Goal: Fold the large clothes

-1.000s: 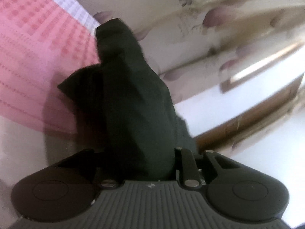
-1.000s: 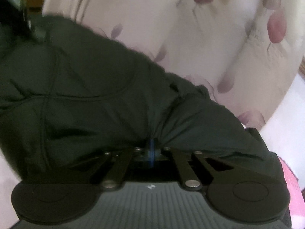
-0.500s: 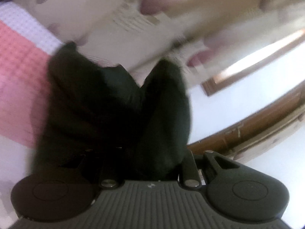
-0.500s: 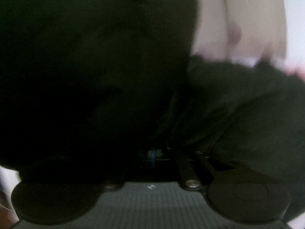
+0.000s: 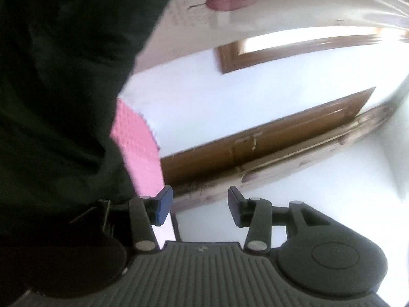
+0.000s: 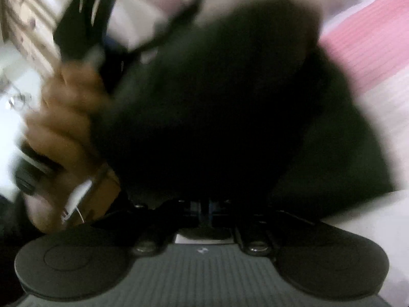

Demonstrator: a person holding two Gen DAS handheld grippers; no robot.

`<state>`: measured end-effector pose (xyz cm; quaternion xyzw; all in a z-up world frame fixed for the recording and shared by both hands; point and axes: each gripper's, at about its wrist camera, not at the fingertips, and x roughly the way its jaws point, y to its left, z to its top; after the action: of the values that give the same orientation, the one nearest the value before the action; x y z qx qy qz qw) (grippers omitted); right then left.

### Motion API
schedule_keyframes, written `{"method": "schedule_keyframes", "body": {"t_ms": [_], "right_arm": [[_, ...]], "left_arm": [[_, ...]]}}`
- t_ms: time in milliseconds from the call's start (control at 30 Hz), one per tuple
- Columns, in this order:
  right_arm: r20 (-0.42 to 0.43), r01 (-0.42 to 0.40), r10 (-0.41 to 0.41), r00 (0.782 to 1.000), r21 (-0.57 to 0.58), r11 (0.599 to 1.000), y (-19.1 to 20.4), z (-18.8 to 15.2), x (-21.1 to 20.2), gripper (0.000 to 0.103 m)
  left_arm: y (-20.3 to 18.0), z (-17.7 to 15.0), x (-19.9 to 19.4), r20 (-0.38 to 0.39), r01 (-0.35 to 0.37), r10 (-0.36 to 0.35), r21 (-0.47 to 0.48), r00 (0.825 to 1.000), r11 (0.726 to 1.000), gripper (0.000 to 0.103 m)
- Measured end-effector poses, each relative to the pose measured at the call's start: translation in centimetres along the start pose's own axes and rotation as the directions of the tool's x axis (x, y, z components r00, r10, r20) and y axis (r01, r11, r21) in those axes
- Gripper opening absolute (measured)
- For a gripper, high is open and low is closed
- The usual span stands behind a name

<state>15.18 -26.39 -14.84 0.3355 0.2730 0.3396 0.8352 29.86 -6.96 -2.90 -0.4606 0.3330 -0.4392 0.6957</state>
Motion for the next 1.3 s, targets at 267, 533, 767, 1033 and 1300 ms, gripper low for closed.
{"method": "schedule_keyframes", "body": {"t_ms": [267,533,767,1033,1300], "right_arm": [[0.185,-0.073,0.043,0.982,0.157,0.985,-3.4,4.0,-6.7,0.077],[0.169,-0.086,0.040,0.985,0.271,0.959,-3.8,9.9,-4.0,0.096],[0.021,-0.027,0.023,1.000,0.197,0.980,-5.0,13.4,2.3,0.035],[0.024,0.202,-0.203,0.979,0.064,0.977,-7.3,15.5,-0.1,0.036],[-0.042,0.198,-0.233,0.971,-0.394,0.898,5.0,18.7,5.0,0.095]], "left_arm": [[-6.3,-2.3,-7.1,0.234,0.143,-0.194,0.219,0.953,0.965,0.085],[-2.2,-4.7,-13.5,0.362,-0.279,0.176,0.257,0.915,0.925,0.084],[3.6,-7.7,-7.9,0.224,-0.207,0.147,0.274,0.964,0.939,0.083],[4.3,-10.4,-4.9,0.240,-0.306,0.211,0.490,0.948,0.816,0.088],[3.9,-10.8,-3.8,0.259,-0.336,0.231,0.512,0.938,0.791,0.096]]}}
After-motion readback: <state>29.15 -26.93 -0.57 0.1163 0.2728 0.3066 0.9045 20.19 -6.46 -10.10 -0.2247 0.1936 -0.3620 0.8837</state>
